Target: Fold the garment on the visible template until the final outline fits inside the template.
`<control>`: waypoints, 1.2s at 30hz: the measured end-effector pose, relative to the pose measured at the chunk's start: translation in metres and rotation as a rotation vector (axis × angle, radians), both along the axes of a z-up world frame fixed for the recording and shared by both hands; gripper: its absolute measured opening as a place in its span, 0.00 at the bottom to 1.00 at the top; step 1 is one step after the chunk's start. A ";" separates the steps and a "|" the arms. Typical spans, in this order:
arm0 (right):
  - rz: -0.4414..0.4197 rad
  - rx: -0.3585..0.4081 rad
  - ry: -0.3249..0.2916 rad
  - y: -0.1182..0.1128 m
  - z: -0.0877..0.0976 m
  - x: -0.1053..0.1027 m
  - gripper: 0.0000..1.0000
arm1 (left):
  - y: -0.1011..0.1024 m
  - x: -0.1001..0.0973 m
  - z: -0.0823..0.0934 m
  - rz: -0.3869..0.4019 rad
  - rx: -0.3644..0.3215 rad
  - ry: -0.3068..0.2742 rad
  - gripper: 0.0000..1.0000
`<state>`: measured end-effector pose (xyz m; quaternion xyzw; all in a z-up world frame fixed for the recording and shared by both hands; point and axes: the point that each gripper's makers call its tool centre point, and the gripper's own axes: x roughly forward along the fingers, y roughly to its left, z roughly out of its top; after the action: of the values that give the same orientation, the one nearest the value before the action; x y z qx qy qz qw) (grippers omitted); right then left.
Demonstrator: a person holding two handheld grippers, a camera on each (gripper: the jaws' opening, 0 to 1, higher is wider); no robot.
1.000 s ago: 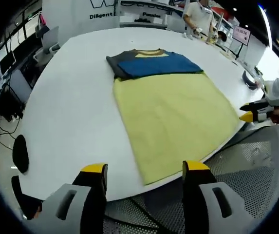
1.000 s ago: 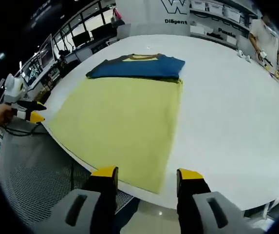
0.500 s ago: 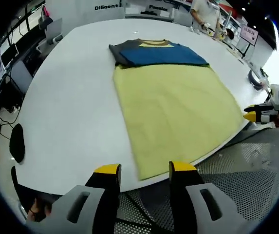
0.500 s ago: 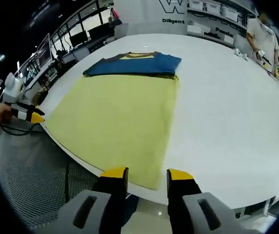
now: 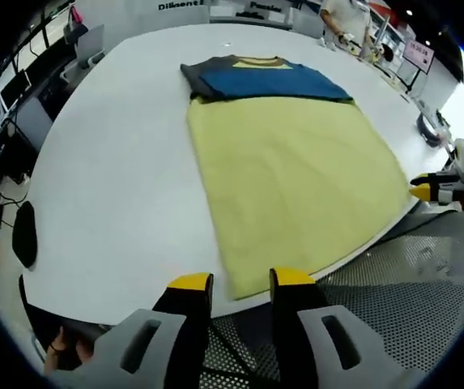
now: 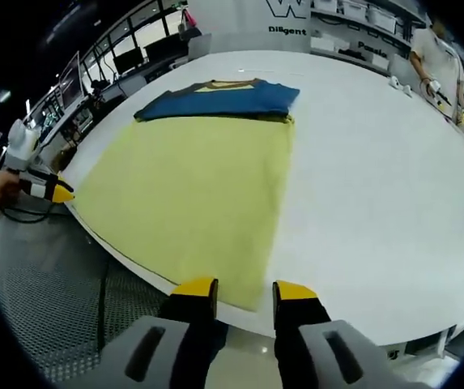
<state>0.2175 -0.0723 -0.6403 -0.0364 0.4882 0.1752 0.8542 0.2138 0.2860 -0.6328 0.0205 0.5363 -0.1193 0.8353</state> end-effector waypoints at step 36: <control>-0.009 -0.063 0.002 0.002 -0.005 -0.003 0.00 | 0.002 -0.001 -0.010 0.035 -0.009 0.027 0.07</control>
<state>0.2148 -0.0702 -0.6449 -0.0610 0.4947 0.1561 0.8528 0.2132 0.2885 -0.6431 0.0060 0.5473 -0.1074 0.8300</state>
